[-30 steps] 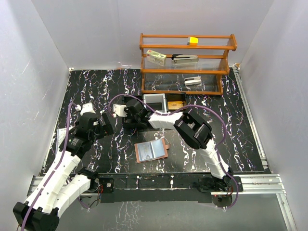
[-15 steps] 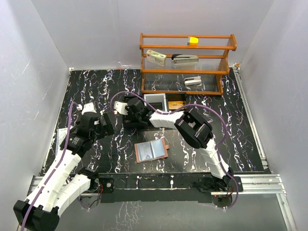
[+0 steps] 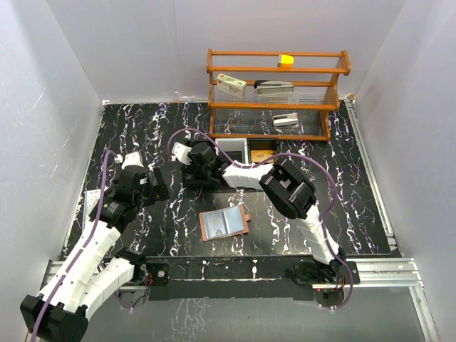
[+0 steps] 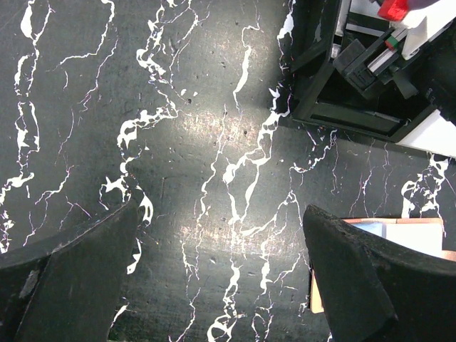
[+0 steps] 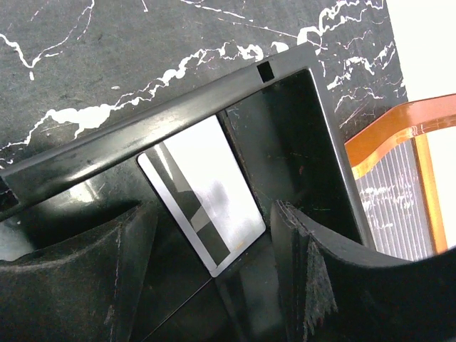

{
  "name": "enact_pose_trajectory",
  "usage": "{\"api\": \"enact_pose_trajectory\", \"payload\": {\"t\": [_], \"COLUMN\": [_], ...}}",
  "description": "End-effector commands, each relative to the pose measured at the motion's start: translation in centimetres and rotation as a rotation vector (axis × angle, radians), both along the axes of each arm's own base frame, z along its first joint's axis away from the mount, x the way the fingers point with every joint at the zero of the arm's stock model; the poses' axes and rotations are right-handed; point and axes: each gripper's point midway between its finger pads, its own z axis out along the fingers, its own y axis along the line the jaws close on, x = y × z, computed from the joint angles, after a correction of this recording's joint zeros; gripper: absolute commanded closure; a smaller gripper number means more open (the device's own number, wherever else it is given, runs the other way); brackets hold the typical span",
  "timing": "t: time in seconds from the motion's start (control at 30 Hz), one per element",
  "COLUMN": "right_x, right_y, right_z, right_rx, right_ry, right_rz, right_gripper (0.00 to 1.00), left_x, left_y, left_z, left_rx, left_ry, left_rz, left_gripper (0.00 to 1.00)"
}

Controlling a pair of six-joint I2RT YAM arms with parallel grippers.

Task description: Take the credit cards out of the card holder

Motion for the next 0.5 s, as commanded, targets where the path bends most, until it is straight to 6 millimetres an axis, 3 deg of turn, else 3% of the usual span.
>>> {"api": "enact_pose_trajectory", "payload": {"t": [0.0,0.33,0.47], "right_x": [0.5,-0.7,-1.6], "right_y": [0.8,0.6,-0.1], "right_z": [5.7,10.2,13.5], "right_rx": [0.179,0.281,0.381], "right_ry": [-0.050,-0.066,-0.072], "right_rz": [-0.014,-0.001,-0.019], "right_gripper": [0.37,0.34,0.34], "left_x": [0.1,0.1,0.1], "left_y": [0.1,0.0,0.0], "left_z": [-0.2,-0.2,-0.2], "left_rx": [0.007,0.007,0.009], "left_ry": [0.003,0.007,0.008], "left_rz": [-0.007,-0.011,-0.010], "left_gripper": [0.01,0.01,0.01]}}
